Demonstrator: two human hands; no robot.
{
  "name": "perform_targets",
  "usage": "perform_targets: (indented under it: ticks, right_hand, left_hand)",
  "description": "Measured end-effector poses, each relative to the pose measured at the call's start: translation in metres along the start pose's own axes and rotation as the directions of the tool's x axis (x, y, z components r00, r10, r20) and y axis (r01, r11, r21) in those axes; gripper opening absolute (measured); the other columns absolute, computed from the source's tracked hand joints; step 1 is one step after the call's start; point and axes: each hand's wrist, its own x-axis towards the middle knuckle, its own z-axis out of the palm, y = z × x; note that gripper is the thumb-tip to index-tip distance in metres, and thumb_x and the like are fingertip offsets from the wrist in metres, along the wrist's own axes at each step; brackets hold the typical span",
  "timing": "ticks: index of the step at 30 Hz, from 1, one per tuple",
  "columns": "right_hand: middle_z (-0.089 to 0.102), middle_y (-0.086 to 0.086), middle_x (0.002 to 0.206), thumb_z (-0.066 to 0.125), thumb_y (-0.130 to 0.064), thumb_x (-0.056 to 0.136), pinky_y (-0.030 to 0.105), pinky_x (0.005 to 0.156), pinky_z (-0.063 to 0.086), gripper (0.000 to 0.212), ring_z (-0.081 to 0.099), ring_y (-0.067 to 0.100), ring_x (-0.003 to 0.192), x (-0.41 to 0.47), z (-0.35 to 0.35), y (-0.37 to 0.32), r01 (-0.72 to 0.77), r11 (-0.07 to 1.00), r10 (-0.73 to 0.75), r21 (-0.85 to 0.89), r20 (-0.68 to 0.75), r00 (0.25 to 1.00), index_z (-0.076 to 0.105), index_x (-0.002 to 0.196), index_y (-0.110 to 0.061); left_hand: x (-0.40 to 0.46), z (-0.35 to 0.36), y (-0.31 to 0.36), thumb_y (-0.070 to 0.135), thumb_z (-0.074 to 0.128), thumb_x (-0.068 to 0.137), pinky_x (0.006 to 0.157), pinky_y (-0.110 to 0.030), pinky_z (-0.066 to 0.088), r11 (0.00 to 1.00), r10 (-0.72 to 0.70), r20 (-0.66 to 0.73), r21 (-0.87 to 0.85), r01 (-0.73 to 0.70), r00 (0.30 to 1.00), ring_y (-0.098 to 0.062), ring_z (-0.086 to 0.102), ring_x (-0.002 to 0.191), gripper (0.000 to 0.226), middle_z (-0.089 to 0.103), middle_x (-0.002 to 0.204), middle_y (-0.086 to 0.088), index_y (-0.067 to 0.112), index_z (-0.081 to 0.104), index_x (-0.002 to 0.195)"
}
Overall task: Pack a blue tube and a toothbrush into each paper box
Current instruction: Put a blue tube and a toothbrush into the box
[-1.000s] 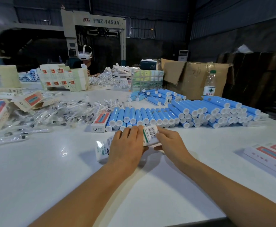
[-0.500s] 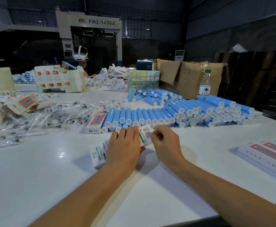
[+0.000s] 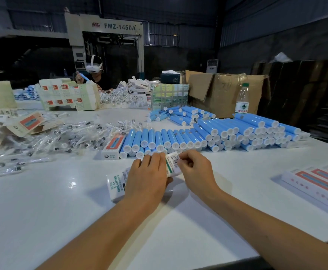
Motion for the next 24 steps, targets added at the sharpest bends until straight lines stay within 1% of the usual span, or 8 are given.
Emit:
perform_targets:
  ticks: [11,13,15,17,19,21,23,24]
  right_hand:
    - [0.067,-0.004,0.087,0.047,-0.011,0.096,0.023,0.062,0.049,0.023,0.060,0.011,0.083,-0.001,-0.004,-0.005,-0.058,0.987,0.048,0.151,0.072,0.996,0.066,0.088,-0.022]
    - [0.064,-0.007,0.083,0.048,-0.011,0.096,0.020,0.060,0.047,0.022,0.058,0.003,0.075,-0.001,-0.004,-0.005,-0.052,0.982,0.043,0.179,0.052,0.998,0.062,0.090,-0.026]
    - [0.061,-0.010,0.079,0.048,-0.012,0.095,0.016,0.057,0.043,0.023,0.052,-0.001,0.064,0.000,-0.006,-0.005,-0.060,0.969,0.056,0.239,0.026,0.998,0.058,0.089,-0.032]
    - [0.060,-0.010,0.081,0.048,-0.015,0.096,0.019,0.060,0.044,0.023,0.050,0.001,0.065,0.001,-0.008,-0.004,-0.069,0.960,0.068,0.270,0.014,0.998,0.056,0.088,-0.035]
    - [0.060,-0.010,0.084,0.048,-0.018,0.097,0.020,0.066,0.045,0.018,0.053,0.002,0.072,0.002,-0.009,-0.003,-0.056,0.960,0.054,0.276,0.014,0.998,0.058,0.096,-0.033]
    - [0.058,-0.012,0.090,0.049,-0.025,0.097,0.015,0.070,0.043,0.016,0.053,0.000,0.080,0.000,-0.008,-0.003,-0.014,0.973,0.006,0.230,0.039,0.999,0.058,0.110,-0.030]
    - [0.055,-0.015,0.095,0.052,-0.038,0.092,0.014,0.071,0.040,0.029,0.051,-0.002,0.084,-0.003,-0.006,-0.004,0.053,0.987,-0.068,0.155,0.097,0.993,0.053,0.121,-0.033]
    - [0.052,-0.017,0.099,0.052,-0.046,0.087,0.014,0.072,0.039,0.041,0.049,-0.002,0.088,-0.004,-0.003,-0.006,0.075,0.989,-0.093,0.126,0.141,0.986,0.049,0.127,-0.035]
  left_hand:
    - [0.002,-0.003,-0.010,0.056,0.034,0.095,0.094,-0.029,0.028,0.999,0.017,-0.029,0.036,-0.016,0.999,-0.017,0.038,0.120,0.068,0.036,0.138,0.001,0.015,0.015,0.146]
    - [0.001,-0.004,-0.011,0.056,0.034,0.095,0.095,-0.029,0.028,0.999,0.016,-0.038,0.035,-0.015,0.999,-0.017,0.038,0.121,0.068,0.035,0.138,0.002,0.016,0.014,0.146]
    - [0.003,-0.008,-0.013,0.053,0.038,0.095,0.097,-0.029,0.029,0.998,-0.010,-0.089,-0.062,0.005,0.996,-0.017,0.038,0.121,0.066,0.037,0.138,0.001,0.015,0.019,0.146]
    - [0.006,-0.015,-0.017,0.043,0.049,0.094,0.091,-0.025,0.031,0.915,-0.065,-0.189,-0.402,-0.017,0.980,-0.014,0.041,0.112,0.057,0.044,0.129,-0.002,0.014,0.033,0.140]
    - [0.010,-0.027,-0.022,0.036,0.054,0.092,0.080,-0.016,0.033,0.633,-0.166,-0.221,-0.771,-0.068,0.961,-0.004,0.045,0.096,0.040,0.052,0.112,-0.002,0.016,0.048,0.126]
    - [0.012,-0.041,-0.025,0.035,0.051,0.095,0.074,-0.015,0.041,0.181,-0.319,-0.033,-0.983,0.026,0.947,0.002,0.054,0.089,0.019,0.058,0.104,0.000,0.030,0.054,0.113]
    - [0.015,-0.045,-0.028,0.030,0.044,0.097,0.077,-0.028,0.048,-0.383,-0.368,0.307,-0.910,0.157,0.878,-0.008,0.061,0.092,0.017,0.063,0.104,-0.001,0.027,0.055,0.110]
    - [0.017,-0.046,-0.029,0.027,0.043,0.098,0.082,-0.037,0.049,-0.582,-0.345,0.432,-0.795,0.171,0.833,-0.015,0.062,0.095,0.018,0.063,0.105,-0.005,0.021,0.055,0.111]
